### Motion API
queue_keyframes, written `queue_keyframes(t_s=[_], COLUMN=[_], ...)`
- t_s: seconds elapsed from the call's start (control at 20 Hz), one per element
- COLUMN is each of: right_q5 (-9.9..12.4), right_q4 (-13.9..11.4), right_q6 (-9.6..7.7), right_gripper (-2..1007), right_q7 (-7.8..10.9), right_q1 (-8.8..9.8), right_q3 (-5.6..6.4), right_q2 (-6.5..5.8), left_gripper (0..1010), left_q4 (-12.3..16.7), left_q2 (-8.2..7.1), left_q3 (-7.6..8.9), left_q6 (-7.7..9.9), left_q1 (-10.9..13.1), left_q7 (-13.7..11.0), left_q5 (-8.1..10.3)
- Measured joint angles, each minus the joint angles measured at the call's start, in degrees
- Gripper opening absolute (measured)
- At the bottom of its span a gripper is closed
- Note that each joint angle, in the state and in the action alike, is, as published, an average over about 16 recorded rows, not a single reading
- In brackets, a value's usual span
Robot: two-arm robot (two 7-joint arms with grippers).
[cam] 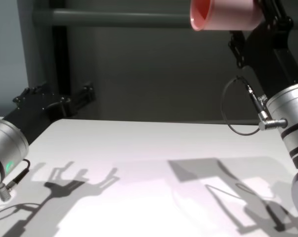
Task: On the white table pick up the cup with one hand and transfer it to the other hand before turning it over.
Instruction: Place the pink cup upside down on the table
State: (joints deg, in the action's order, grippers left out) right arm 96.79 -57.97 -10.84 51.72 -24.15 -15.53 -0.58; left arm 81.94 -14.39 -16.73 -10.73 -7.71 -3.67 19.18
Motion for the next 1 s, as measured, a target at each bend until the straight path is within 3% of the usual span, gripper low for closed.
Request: queue_keyframes(t_s=[0.4, 1.0], right_q5=[0.00, 0.00], right_q4=[0.00, 0.00], right_q6=[0.00, 0.00], right_gripper=[744, 744], right_q7=[0.00, 0.00], right_q1=[0.00, 0.00], right_q3=[0.00, 0.00], right_q2=[0.00, 0.00], left_gripper=[1003, 1003], left_q4=[0.58, 1.97], left_q2=[1.09, 1.65], left_q3=[0.91, 0.34], left_q6=[-0.63, 2.51], left_q1=[1.76, 2.83], left_q7=[1.04, 2.15], left_q5=[-1.44, -6.16])
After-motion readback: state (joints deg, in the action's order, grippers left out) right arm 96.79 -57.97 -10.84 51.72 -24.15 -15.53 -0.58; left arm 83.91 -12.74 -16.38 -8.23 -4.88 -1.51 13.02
